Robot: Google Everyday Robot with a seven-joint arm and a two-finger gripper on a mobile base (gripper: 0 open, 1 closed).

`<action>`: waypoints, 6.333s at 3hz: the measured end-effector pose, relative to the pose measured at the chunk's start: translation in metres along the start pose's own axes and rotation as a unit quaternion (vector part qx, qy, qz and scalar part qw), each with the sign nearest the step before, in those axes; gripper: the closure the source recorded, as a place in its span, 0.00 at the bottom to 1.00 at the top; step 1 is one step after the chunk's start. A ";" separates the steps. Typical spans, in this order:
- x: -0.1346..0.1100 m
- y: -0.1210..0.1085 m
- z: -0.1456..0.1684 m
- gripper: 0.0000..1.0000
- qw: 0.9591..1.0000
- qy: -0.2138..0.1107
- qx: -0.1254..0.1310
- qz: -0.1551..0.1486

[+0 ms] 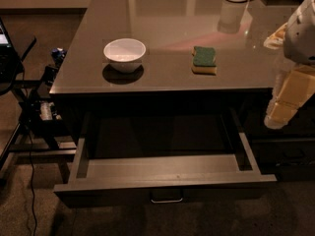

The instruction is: Place sponge into top drawer

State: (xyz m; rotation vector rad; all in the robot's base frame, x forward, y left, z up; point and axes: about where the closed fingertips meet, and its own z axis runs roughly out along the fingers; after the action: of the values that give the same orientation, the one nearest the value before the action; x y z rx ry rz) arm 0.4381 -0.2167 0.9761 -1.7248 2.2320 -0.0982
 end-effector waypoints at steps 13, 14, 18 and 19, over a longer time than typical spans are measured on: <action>-0.089 -0.221 0.181 0.00 0.999 0.038 0.007 0.003; -0.087 -0.234 0.190 0.00 0.999 0.048 0.010 -0.005; -0.061 -0.246 0.213 0.00 0.997 0.078 -0.001 -0.020; -0.060 -0.243 0.223 0.00 0.997 0.080 -0.011 -0.021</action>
Offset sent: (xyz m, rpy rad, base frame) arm 0.0484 0.0119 -0.0025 -0.0246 0.0283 -0.0066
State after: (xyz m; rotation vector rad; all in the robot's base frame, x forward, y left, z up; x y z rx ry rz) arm 0.7420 -0.1940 0.8370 -1.8347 2.3170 -0.2301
